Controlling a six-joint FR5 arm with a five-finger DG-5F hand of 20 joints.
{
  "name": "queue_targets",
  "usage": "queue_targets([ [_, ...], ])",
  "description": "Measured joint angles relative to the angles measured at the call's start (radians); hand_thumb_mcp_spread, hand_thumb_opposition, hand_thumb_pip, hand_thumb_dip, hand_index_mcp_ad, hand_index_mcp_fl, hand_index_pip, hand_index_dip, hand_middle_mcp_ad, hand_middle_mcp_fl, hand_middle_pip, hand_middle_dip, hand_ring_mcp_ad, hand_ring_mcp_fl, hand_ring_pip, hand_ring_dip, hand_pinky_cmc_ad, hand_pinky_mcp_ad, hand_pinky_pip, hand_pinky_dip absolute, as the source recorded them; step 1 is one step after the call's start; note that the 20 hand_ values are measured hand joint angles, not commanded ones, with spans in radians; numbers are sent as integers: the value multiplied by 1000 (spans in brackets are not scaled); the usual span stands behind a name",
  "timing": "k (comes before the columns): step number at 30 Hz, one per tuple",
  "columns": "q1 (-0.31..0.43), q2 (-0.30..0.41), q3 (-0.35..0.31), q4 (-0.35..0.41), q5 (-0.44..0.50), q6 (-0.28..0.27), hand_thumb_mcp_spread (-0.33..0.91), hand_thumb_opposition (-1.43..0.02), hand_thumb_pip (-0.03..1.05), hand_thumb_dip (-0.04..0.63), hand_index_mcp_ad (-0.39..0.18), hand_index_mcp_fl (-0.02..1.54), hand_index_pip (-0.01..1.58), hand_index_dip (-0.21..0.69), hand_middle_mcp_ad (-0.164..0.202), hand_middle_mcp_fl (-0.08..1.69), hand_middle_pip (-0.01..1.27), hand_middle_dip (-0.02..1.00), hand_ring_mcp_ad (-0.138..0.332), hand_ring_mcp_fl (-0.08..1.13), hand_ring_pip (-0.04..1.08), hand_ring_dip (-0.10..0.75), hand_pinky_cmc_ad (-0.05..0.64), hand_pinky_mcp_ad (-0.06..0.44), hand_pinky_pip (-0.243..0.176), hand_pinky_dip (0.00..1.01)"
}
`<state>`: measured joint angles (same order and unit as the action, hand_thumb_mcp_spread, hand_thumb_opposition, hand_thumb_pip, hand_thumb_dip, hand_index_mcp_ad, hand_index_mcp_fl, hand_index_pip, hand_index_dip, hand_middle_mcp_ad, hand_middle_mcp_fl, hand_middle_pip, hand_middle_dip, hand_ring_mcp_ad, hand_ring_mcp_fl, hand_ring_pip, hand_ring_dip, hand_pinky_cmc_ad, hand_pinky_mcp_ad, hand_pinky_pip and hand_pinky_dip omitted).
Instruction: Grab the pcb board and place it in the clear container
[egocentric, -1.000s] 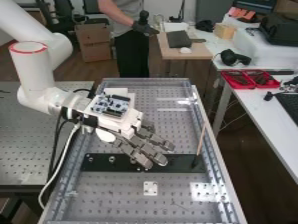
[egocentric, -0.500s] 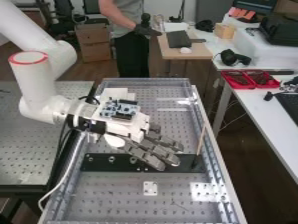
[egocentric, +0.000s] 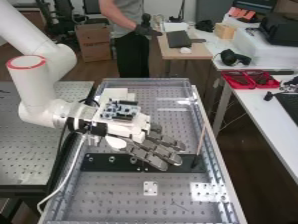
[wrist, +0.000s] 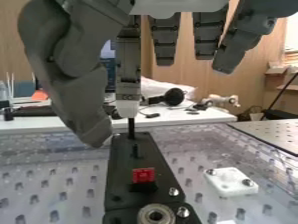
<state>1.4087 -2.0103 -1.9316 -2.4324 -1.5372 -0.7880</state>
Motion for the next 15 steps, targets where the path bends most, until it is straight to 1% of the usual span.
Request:
queue_targets([
  [3,4,0,-2,8,12,-23,435,-860,651,239,-51,21,1557,106,106,9,152,124,246,-2,80,14,326,201,-91,405],
  [5,12,1,-7,24,31,-61,431,-860,651,239,-51,21,1557,106,106,9,152,124,246,-2,80,14,326,197,-91,405],
  [6,17,1,-10,31,40,-80,431,-860,651,239,-59,21,1557,106,106,9,152,124,246,-2,80,14,326,201,-91,405],
  [9,28,-4,-13,45,65,-112,431,-860,651,239,-65,21,1557,106,106,9,152,124,246,-2,80,14,325,197,-91,405],
  [12,29,-9,-16,55,73,-114,435,-860,651,239,-63,21,1557,106,91,5,152,124,237,0,80,14,325,201,-91,405],
  [15,29,-9,-21,68,76,-118,431,-860,658,236,-63,21,1557,106,87,5,152,124,236,0,80,14,325,197,-91,405],
])
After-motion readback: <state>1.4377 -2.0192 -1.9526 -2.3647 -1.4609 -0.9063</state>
